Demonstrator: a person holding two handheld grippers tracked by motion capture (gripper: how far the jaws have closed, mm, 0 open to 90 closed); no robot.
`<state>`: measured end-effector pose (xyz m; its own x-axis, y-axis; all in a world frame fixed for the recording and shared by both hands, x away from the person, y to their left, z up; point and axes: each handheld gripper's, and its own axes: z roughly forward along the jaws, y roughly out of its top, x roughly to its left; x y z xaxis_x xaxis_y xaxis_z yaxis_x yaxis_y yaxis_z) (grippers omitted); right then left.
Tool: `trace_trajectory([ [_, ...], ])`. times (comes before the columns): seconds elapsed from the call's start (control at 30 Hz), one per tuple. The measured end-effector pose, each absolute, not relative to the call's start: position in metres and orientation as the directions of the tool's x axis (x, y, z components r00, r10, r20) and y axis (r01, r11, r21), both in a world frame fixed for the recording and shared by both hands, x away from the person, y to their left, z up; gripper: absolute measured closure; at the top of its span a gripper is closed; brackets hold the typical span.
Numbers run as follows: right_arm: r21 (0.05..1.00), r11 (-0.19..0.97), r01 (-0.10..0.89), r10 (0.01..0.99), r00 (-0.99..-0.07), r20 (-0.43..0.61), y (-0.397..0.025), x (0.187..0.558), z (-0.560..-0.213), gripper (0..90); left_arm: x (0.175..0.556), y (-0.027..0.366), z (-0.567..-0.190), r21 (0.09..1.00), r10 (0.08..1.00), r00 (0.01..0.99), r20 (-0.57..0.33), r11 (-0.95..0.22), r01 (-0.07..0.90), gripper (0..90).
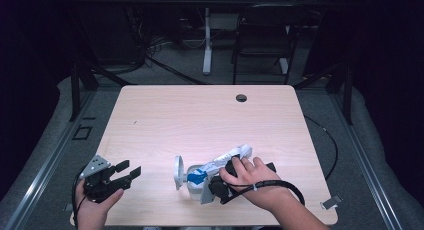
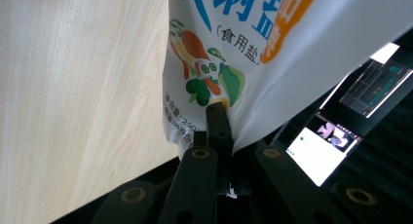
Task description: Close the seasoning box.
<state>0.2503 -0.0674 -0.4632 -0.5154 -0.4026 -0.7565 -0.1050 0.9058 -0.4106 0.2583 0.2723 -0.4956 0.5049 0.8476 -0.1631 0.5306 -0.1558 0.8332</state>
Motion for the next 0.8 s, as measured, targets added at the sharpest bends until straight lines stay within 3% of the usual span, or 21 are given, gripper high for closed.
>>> trace_trajectory([
  [0.8,-0.153,0.987,-0.046,-0.149,-0.603,-0.783,-0.083,0.252,-0.465,89.9,0.261,0.278,-0.504,0.816,0.861,0.480,-0.168,-0.152,0.558,46.0],
])
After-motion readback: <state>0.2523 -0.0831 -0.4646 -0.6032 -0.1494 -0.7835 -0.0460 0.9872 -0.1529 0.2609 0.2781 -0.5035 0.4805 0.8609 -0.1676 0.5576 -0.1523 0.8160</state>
